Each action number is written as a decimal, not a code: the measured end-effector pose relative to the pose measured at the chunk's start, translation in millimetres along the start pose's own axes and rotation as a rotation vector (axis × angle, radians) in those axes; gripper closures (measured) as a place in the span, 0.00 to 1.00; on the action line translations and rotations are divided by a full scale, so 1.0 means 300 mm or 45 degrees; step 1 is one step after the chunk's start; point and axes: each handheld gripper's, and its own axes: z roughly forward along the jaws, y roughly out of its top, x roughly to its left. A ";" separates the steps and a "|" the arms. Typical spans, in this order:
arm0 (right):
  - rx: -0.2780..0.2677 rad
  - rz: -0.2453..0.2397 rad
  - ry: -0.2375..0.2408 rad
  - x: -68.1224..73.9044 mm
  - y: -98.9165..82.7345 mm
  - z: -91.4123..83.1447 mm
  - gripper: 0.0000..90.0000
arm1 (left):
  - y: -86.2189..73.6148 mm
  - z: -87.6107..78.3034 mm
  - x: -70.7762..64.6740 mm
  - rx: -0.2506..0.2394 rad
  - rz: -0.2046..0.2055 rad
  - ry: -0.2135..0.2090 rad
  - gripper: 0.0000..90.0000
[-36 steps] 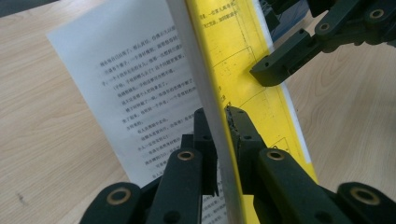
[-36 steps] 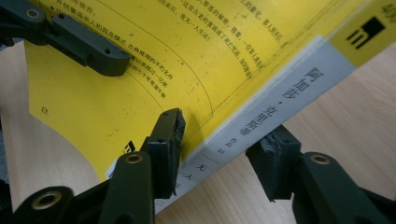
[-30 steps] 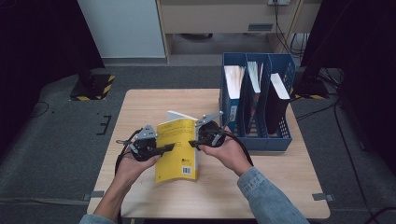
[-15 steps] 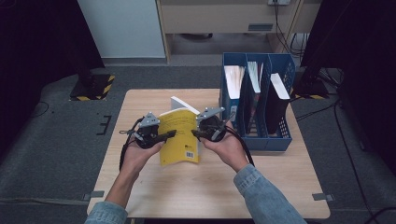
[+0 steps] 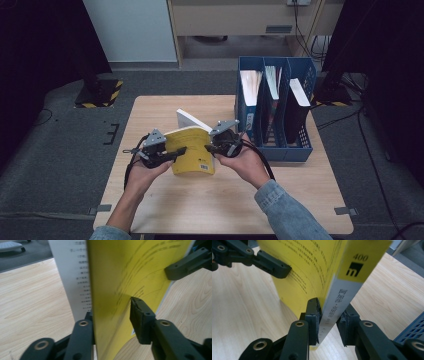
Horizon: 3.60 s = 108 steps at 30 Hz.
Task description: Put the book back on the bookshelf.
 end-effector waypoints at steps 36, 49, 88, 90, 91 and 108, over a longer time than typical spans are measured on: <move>0.061 -0.107 0.148 0.055 0.096 -0.029 0.72 | -0.022 -0.052 0.041 -0.012 -0.070 0.081 0.61; 0.062 -0.108 0.142 0.061 0.155 -0.013 0.70 | -0.018 -0.049 0.041 -0.011 -0.081 0.088 0.60; 0.047 0.066 0.178 0.014 0.161 0.055 0.83 | -0.321 -0.080 0.168 0.251 -0.188 0.300 0.17; 0.043 0.108 0.183 0.002 0.167 0.059 0.83 | -0.339 -0.068 0.171 0.286 -0.182 0.282 0.13; 0.039 0.126 0.187 -0.005 0.171 0.061 0.83 | -0.346 -0.061 0.171 0.311 -0.165 0.271 0.12; -0.022 0.312 0.216 -0.067 0.196 0.022 0.83 | -0.374 -0.023 0.164 0.376 -0.162 0.233 0.05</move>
